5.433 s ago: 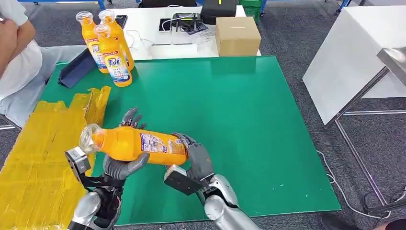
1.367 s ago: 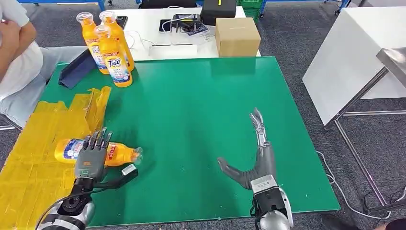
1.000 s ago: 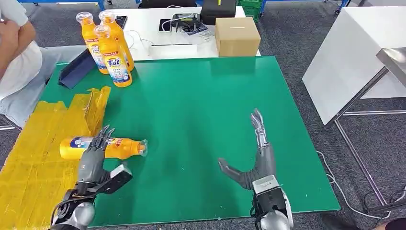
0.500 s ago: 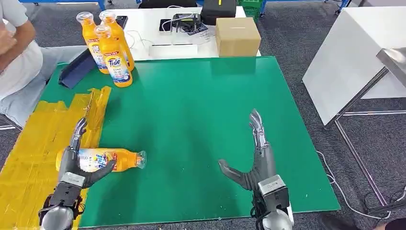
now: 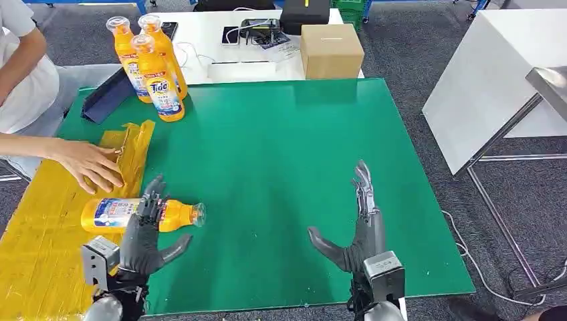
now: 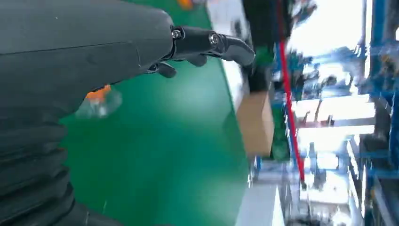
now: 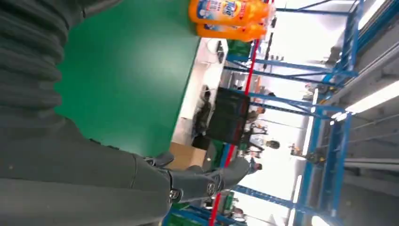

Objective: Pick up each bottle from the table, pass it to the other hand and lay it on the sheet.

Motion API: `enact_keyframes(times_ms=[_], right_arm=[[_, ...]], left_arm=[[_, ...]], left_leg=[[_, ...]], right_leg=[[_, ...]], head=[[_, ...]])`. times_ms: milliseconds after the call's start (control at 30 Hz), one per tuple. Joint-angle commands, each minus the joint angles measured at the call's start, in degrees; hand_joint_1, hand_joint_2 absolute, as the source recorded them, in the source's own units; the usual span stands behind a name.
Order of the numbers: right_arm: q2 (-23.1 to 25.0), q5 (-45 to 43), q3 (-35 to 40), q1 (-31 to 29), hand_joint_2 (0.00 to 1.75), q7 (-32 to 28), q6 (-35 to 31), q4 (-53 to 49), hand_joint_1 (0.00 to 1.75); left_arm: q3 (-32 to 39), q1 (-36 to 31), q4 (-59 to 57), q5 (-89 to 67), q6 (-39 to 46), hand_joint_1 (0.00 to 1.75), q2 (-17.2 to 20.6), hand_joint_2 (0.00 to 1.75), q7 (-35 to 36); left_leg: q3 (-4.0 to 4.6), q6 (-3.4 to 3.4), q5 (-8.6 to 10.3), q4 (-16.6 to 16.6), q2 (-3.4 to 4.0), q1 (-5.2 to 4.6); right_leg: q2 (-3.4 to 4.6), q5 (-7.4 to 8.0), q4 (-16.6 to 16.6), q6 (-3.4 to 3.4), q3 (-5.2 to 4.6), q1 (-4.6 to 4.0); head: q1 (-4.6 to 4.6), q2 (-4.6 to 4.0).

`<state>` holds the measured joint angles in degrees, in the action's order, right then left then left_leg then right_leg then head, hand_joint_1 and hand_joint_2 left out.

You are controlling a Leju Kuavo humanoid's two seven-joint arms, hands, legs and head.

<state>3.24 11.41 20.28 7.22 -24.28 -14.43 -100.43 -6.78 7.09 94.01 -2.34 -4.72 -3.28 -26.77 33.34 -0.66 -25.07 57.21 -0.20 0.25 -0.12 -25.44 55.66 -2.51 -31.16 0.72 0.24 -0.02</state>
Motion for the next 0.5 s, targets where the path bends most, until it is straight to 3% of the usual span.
enact_keyframes(times_ms=[33, 500], right_arm=[[-0.4, -0.6, -1.1, 2.3, 1.75, 0.2, -1.0, 0.5, 0.0], [-1.7, -1.5, -1.4, 5.5, 1.75, -0.6, -2.7, -1.3, 0.0]], left_arm=[[-5.1, 0.7, -2.3, 0.3, 2.0, 0.0, -1.0, 1.75, 0.6], [-7.2, -0.3, -0.3, -1.9, 9.4, 0.0, -0.8, 1.75, -1.1]], left_leg=[[-0.19, 0.02, -0.05, -0.1, -0.03, 0.02], [-0.25, 0.02, -0.1, 0.0, -0.11, 0.05]], right_leg=[[-0.04, -0.05, -0.1, 0.07, 0.21, -0.02], [-0.12, -0.12, -0.1, 0.1, 0.31, -0.06]], head=[[-0.02, 0.0], [0.0, 0.0]])
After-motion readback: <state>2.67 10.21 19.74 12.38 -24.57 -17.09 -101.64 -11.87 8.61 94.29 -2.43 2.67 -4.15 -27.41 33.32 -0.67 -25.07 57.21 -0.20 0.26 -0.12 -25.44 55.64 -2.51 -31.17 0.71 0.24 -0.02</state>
